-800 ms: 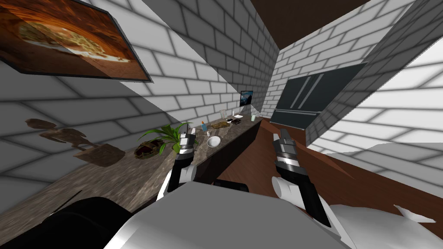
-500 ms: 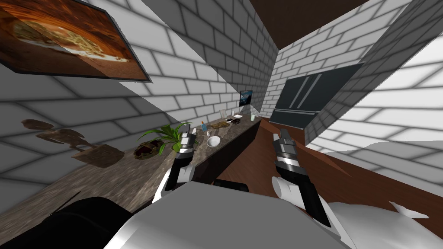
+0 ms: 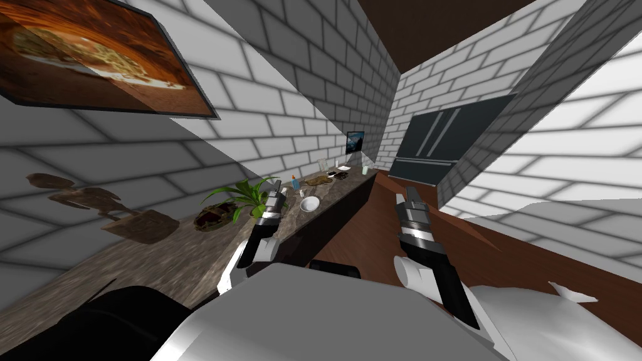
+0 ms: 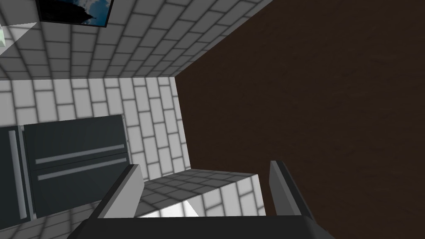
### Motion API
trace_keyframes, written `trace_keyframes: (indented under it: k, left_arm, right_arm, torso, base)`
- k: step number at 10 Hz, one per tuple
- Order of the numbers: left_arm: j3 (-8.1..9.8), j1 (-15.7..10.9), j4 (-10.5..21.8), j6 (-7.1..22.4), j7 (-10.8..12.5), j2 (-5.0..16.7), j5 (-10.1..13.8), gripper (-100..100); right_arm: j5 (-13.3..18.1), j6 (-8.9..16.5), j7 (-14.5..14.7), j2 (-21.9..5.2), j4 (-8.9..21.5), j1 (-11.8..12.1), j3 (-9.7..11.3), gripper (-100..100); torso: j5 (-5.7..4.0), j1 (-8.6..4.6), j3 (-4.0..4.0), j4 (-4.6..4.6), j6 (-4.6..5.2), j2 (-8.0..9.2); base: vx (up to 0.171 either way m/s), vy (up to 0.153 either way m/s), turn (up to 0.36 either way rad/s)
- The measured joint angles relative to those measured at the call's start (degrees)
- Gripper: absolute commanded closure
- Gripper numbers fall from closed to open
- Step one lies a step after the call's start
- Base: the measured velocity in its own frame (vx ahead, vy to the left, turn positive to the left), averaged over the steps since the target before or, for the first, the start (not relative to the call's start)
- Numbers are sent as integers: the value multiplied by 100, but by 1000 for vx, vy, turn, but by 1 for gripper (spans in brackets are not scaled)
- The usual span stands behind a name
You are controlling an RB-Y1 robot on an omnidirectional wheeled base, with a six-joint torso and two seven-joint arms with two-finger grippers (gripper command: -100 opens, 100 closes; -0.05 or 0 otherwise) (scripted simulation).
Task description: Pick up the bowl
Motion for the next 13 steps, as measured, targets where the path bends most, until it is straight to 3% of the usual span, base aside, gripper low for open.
trace_keyframes:
  k: [13]
  left_arm:
    - [312,-271,57,1879,-232,810,503,-100]
  right_arm:
    - [0,0,0,0,0,0,0,0]
  torso:
    - [-1,-2,-2,-1,0,-4]
  base:
    - [-30,13,-23]
